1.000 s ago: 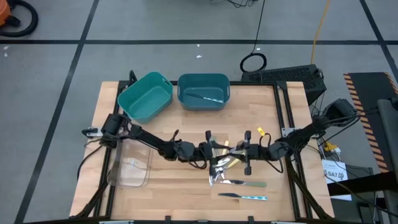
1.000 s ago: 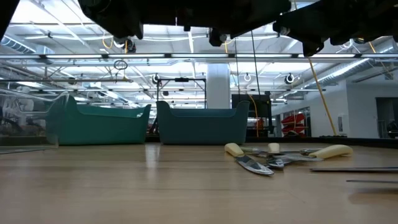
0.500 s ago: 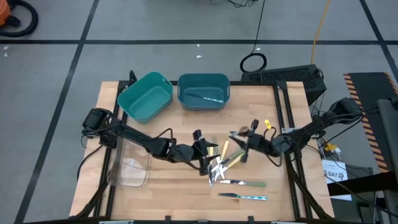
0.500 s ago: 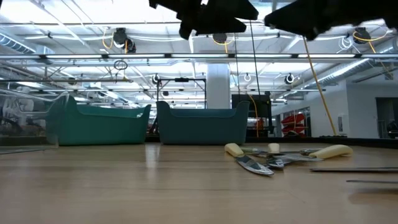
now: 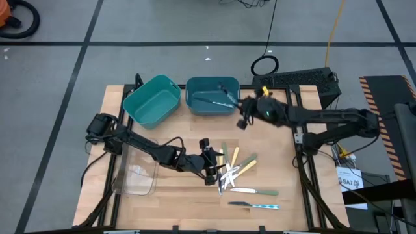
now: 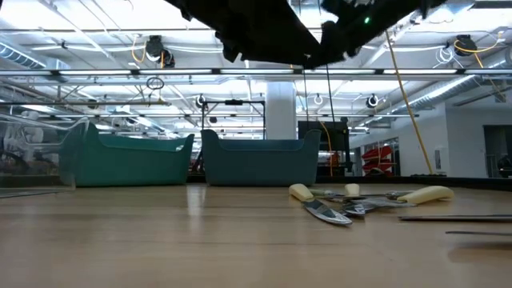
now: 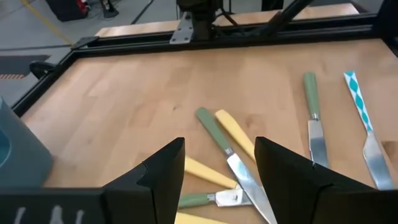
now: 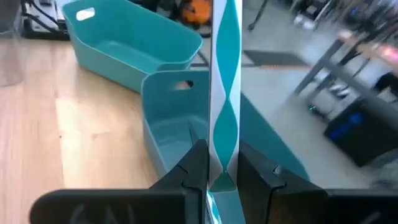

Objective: Sort silverware by color (type)
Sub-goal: Put the left blue table knife into the blue bin

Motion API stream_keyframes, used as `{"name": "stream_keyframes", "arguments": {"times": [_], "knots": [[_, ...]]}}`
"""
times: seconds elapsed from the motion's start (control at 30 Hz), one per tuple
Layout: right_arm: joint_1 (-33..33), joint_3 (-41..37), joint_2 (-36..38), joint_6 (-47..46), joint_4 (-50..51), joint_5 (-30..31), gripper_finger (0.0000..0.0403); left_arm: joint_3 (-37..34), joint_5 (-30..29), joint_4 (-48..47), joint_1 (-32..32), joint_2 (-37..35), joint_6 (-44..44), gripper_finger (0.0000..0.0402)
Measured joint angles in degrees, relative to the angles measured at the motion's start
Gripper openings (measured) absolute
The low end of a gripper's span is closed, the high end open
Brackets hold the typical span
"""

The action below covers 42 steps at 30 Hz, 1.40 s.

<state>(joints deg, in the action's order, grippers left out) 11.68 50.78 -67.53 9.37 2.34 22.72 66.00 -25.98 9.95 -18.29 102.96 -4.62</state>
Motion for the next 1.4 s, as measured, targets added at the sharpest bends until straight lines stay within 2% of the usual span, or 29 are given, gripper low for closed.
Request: {"name": "stream_keyframes", "arguments": {"times": [0.07, 0.23, 0.47, 0.7, 0.87, 1.13, 1.4], "knots": [[4.7, 0.2, -1.5, -0.6, -0.3, -5.5, 0.0049, 0.0, 0.0, 0.0, 0.3, 0.0, 0.0, 0.0202], [12.3, 0.1, -7.4, -1.2, 0.1, -11.7, 0.0053, 0.0, 0.0, 0.0, 0.7, 0.0, 0.8, 0.0202], [16.5, 0.1, -15.9, -0.3, -3.3, -12.6, 0.0068, 0.0, 0.2, -0.1, 1.1, 0.0, 0.4, 0.0202], [17.2, 0.1, -19.4, -0.1, -7.8, -12.8, 0.0067, 0.0, 0.9, 0.2, 1.0, 0.0, 0.4, 0.0202], [17.2, 0.1, -19.4, 0.2, -8.2, -12.9, 0.0076, 0.0, 0.9, 1.8, 1.0, 0.0, 1.5, 0.0202], [17.2, 0.1, -19.4, 0.5, -8.2, -14.3, 0.0063, 0.0, 0.9, 2.3, 0.9, 0.0, 0.4, 0.0202], [17.2, 0.1, -19.4, 0.9, -8.2, -14.5, 0.0069, 0.0, 1.0, 2.1, 0.9, 0.0, -0.4, 0.0202]]}}
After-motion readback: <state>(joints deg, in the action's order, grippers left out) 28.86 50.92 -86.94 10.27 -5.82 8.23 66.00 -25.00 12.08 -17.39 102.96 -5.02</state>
